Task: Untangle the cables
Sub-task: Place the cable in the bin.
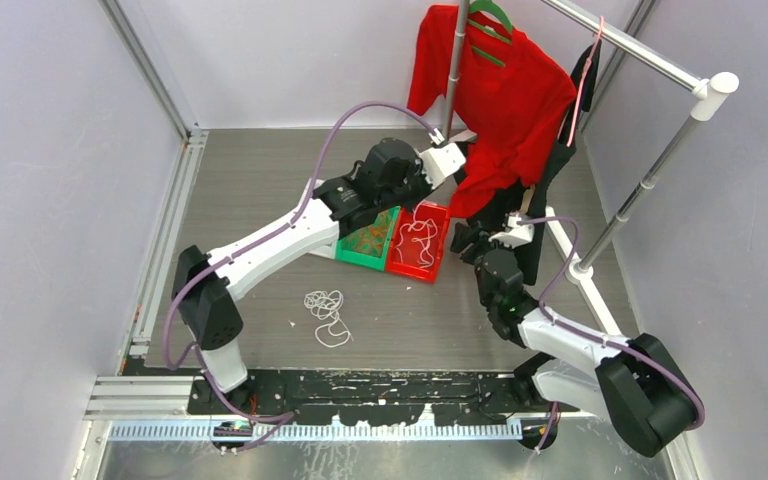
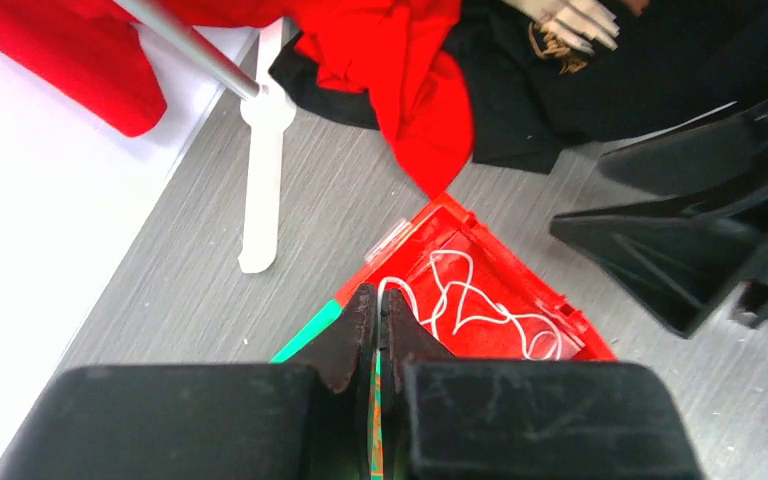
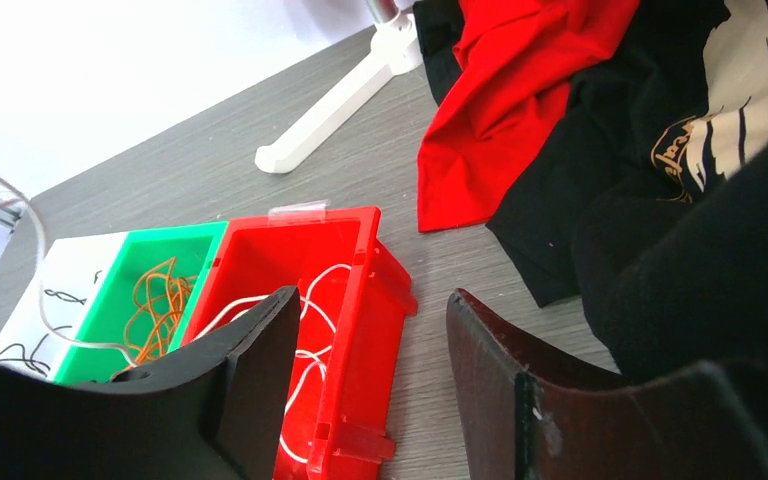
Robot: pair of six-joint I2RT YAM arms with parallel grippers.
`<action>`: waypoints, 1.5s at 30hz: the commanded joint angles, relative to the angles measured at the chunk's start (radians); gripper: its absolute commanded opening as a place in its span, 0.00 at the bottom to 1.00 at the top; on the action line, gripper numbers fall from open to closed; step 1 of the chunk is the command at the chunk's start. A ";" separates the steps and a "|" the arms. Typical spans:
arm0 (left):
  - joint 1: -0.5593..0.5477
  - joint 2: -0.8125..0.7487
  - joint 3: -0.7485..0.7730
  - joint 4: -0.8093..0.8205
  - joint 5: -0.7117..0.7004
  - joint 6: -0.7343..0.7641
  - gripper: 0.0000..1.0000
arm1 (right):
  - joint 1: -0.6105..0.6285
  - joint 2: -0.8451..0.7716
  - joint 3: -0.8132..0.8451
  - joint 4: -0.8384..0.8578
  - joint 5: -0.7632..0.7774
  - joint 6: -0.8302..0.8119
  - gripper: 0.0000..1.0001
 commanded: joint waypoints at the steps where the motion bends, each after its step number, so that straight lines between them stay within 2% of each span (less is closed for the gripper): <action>1: 0.013 0.007 -0.017 0.126 -0.034 0.068 0.00 | -0.003 -0.050 -0.017 0.044 0.024 -0.026 0.61; 5: 0.014 0.032 -0.032 0.163 0.043 0.038 0.00 | -0.003 -0.061 -0.021 0.042 0.046 -0.022 0.60; 9: 0.013 0.076 0.003 0.084 0.135 -0.047 0.00 | -0.003 -0.084 -0.029 0.032 0.083 -0.019 0.60; 14: 0.015 0.125 0.000 0.042 0.175 -0.152 0.00 | -0.003 -0.131 -0.042 0.010 0.130 -0.011 0.59; 18: 0.020 0.155 -0.023 0.042 0.216 -0.159 0.00 | -0.003 -0.160 -0.053 -0.004 0.145 -0.009 0.59; 30: 0.062 0.315 0.035 0.044 0.317 -0.069 0.00 | -0.003 -0.160 -0.048 0.008 0.104 0.011 0.59; 35: 0.066 0.341 -0.013 0.117 0.247 0.064 0.00 | -0.003 -0.145 -0.054 0.015 0.074 0.039 0.58; 40: 0.068 0.396 0.045 0.072 0.196 0.126 0.00 | -0.004 -0.136 -0.055 0.018 0.042 0.055 0.58; 41: 0.067 0.400 0.065 0.042 0.213 0.130 0.02 | -0.003 -0.136 -0.053 0.016 0.037 0.055 0.58; 45: 0.072 0.389 0.128 -0.052 0.291 0.144 0.35 | -0.003 -0.145 -0.040 0.002 0.018 0.049 0.58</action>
